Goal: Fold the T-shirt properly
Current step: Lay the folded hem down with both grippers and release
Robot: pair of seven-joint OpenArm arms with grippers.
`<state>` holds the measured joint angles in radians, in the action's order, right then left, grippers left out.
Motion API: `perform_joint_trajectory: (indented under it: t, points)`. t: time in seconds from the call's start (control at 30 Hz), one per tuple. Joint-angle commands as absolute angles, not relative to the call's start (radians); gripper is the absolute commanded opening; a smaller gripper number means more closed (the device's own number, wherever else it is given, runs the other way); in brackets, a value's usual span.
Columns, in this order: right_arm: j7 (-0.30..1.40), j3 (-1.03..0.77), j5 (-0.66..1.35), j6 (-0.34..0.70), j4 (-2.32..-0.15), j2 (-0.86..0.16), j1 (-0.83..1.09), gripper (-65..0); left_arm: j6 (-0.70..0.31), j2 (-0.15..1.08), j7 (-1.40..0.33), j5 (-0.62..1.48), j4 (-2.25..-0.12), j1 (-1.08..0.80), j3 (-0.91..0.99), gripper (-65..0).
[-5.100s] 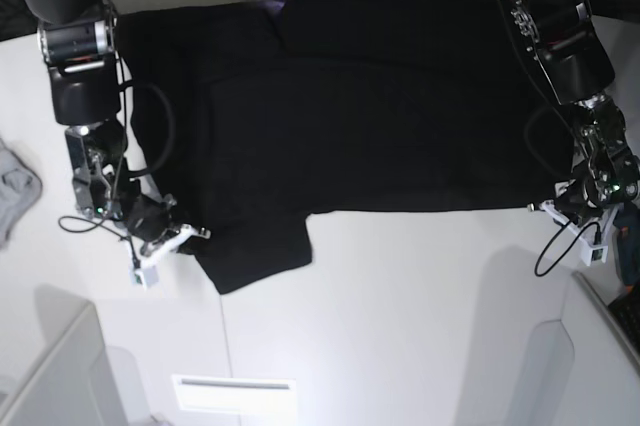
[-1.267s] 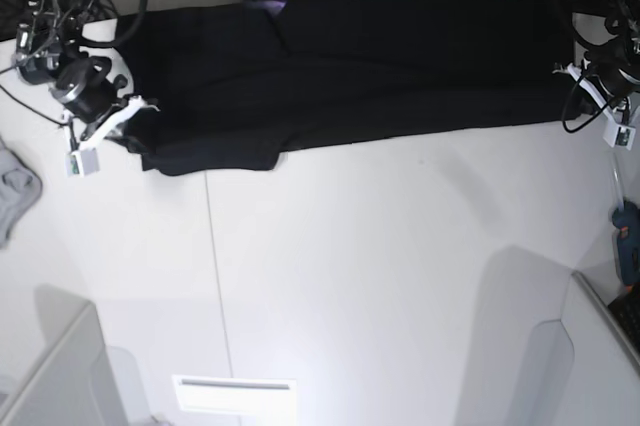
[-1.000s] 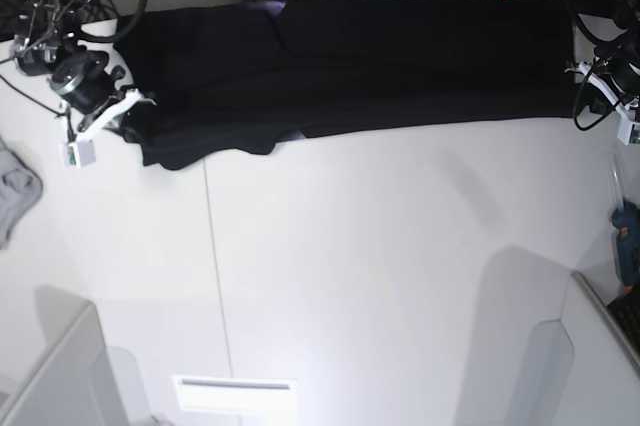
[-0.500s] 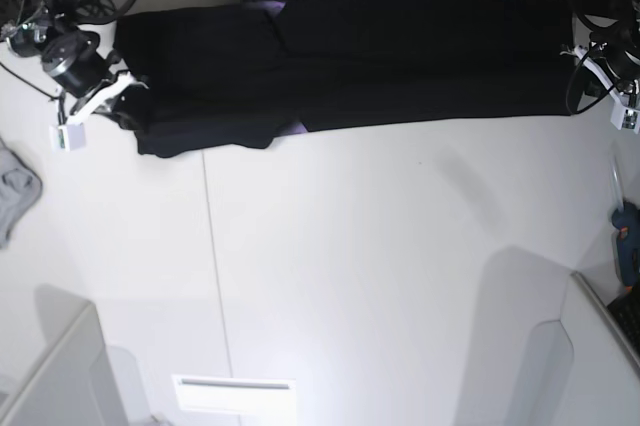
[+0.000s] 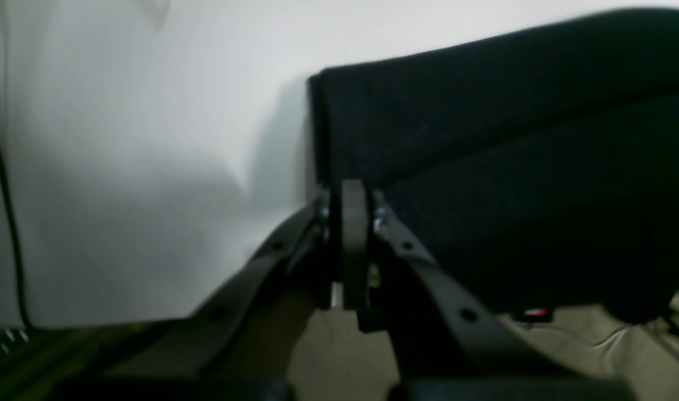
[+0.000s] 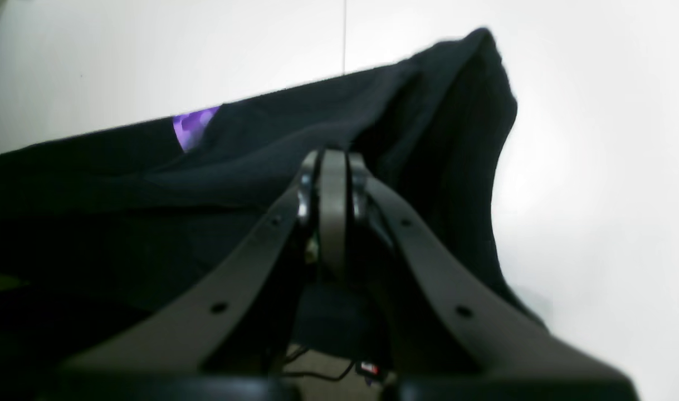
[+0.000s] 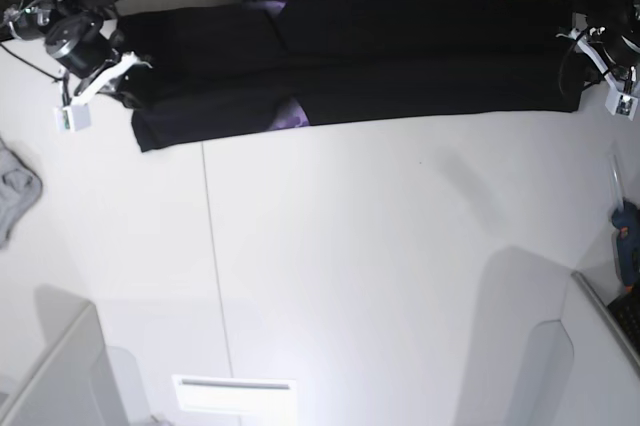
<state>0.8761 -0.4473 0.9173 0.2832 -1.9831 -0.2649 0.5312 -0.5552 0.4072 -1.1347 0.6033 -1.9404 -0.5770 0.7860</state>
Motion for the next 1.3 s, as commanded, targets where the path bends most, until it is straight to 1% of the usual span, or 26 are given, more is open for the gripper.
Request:
perform_joint_trajectory:
  t: [0.0, 0.47, 0.6, 0.73, 0.9, 1.0, 1.17, 1.27]
  points:
    - [0.855, -0.458, 0.934, 0.286, -2.003, -0.277, 0.533, -65.0, -0.561, 0.415, -1.129, 0.604, -1.954, -0.585, 0.797, -65.0]
    - [0.854, -0.458, 0.926, 0.286, -1.971, -0.278, 0.588, -65.0, -0.561, 0.397, -1.127, 0.596, -1.949, -0.636, 0.797, -65.0]
    - [0.854, -0.452, 0.849, 0.286, -1.928, -0.274, 0.585, -65.0, -0.561, 0.397, -1.127, 0.595, -1.948, -0.639, 0.797, -65.0]
    - [0.854, -0.455, 0.774, 0.289, -1.913, -0.217, 0.582, -65.0, -0.559, 0.397, -1.127, 0.595, -1.929, -0.639, 0.796, -65.0]
    - [0.854, -0.455, 0.696, 0.289, -1.911, -0.179, 0.572, -65.0, -0.556, 0.397, -1.127, 0.591, -1.928, -0.638, 0.796, -65.0]
    - [0.854, -0.455, 0.687, 0.289, -1.911, -0.179, 0.568, -65.0, -0.556, 0.394, -1.127, 0.530, -1.928, -0.634, 0.796, -65.0]
    - [0.854, -0.455, 0.687, 0.289, -1.911, -0.179, 0.567, -65.0, -0.558, 0.346, -1.125, 0.383, -1.934, -0.627, 0.794, -65.0]
    - [0.854, -0.456, 0.688, 0.289, -1.911, -0.179, 0.567, -65.0, -0.558, 0.337, -1.125, 0.377, -1.936, -0.627, 0.796, -65.0]
